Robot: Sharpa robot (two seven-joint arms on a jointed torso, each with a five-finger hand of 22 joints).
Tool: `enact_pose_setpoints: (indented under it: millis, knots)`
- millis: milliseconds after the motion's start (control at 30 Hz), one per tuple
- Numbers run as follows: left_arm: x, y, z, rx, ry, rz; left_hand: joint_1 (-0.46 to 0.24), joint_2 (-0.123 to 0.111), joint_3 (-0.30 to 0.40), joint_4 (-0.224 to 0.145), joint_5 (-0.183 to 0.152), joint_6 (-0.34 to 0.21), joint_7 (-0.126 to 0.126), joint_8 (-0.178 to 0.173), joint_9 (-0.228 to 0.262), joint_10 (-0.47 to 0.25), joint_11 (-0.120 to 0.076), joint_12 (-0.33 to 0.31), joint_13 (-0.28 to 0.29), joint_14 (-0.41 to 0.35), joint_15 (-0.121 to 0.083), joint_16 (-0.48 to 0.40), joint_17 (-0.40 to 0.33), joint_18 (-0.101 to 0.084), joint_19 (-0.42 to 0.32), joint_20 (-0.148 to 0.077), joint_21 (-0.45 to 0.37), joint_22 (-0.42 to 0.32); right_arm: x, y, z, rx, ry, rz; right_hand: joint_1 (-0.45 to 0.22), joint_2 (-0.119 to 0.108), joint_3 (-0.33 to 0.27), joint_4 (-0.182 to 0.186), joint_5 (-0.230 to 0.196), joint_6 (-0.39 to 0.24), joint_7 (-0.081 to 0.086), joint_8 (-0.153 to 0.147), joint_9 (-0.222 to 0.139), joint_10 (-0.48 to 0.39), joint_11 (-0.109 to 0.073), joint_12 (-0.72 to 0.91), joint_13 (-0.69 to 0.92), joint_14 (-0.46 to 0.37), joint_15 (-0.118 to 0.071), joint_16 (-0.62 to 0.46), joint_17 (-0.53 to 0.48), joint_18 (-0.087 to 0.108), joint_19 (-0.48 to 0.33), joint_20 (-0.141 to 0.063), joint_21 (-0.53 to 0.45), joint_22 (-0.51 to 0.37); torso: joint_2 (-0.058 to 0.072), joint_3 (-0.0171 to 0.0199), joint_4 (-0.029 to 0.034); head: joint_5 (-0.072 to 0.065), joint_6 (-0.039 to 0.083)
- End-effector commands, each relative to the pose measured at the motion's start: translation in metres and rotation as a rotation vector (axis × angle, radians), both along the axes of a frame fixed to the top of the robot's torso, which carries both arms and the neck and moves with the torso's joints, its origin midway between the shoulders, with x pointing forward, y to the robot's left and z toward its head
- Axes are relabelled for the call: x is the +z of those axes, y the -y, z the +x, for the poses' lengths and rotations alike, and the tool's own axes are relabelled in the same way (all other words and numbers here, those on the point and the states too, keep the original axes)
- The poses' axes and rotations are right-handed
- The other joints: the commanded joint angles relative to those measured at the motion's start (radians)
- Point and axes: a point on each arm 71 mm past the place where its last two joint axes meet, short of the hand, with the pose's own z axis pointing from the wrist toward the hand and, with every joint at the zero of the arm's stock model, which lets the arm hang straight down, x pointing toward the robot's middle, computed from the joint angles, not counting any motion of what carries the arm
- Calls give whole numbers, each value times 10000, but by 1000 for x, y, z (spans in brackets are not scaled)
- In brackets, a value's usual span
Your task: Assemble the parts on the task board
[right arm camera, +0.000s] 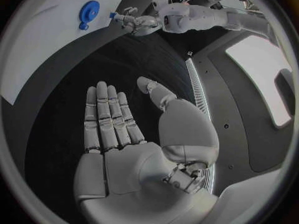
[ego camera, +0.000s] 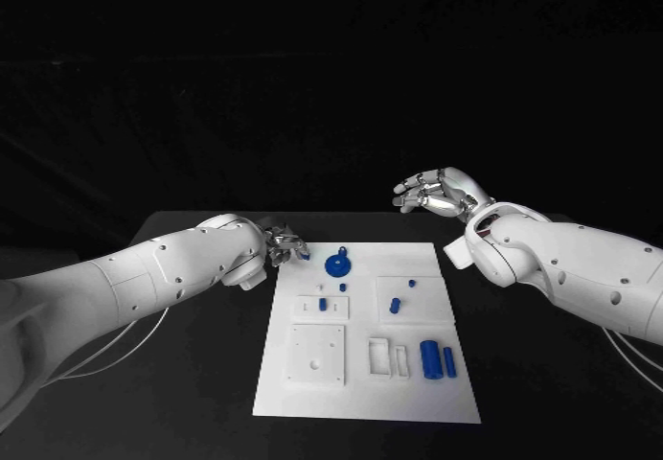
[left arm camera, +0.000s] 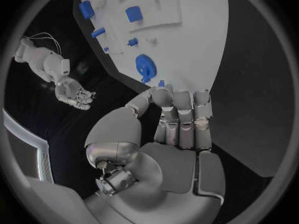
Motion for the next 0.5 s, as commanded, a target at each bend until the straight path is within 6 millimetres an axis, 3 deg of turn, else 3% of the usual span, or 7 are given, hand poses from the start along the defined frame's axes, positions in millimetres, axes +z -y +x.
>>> enact_pose_setpoints:
  millis: [33,167,267,500]
  knots:
    - [9,-4,-6,373,741,-461,67,-50,9,-26,26,523,-449,-34,80,79,-18,-61,-17,198,-144,-42,-13,10,91,-1151,13,-5,0,-1,0,80,-15,39,-28,10,-45,-14,44,-67,44,48,-15,60,13,-46,-6,-45,37,-41,-10,131,-69,-7,-59,11,-27,2,49,-26,-7]
    - [18,-10,-17,314,776,-666,79,-78,10,-28,34,563,-460,-46,89,101,-29,-74,-16,230,-152,-53,-21,13,116,-1159,12,-6,0,2,0,15,-22,26,-27,7,-47,-16,44,-67,43,49,-16,63,12,-48,-6,-45,38,-42,-10,132,-69,-7,-59,12,-31,-2,48,-39,-1]
    - [24,-15,-27,278,899,-744,84,-98,10,-24,38,585,-465,-53,95,112,-34,-79,-14,247,-156,-57,-24,14,130,-1163,12,-6,0,5,1,-69,-24,14,-27,0,-50,-17,43,-68,44,48,-17,63,13,-52,-6,-46,38,-43,-11,132,-71,-6,-61,14,-43,-3,99,-37,-3]
    - [31,-17,-45,-80,783,-688,94,-161,15,-2,83,648,-479,-72,111,138,-47,-97,-8,284,-166,-75,-34,14,163,-1171,7,-8,0,4,2,-70,-41,20,-26,-5,-54,-17,42,-72,45,47,-20,63,15,-62,-7,-49,40,-46,-13,132,-75,-5,-64,16,-83,-23,147,-41,-16]
